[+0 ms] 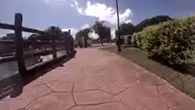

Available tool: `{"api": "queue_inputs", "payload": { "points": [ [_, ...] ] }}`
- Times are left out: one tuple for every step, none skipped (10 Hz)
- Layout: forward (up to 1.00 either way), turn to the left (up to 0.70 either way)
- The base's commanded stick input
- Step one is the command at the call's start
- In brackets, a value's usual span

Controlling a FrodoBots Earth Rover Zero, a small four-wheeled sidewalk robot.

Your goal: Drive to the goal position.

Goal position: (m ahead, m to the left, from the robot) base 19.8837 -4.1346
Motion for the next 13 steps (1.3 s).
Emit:
{"api": "queue_inputs", "payload": {
  "points": [
    [0.85,0.00],
    [0.85,0.00],
    [0.85,0.00],
    [0.85,0.00],
    [0.85,0.00],
    [0.85,0.00],
    [0.85,0.00],
    [0.85,0.00],
    [0.85,0.00],
    [0.85,0.00],
    [0.85,0.00],
    [0.85,0.00],
    [0.85,0.00]
  ]
}}
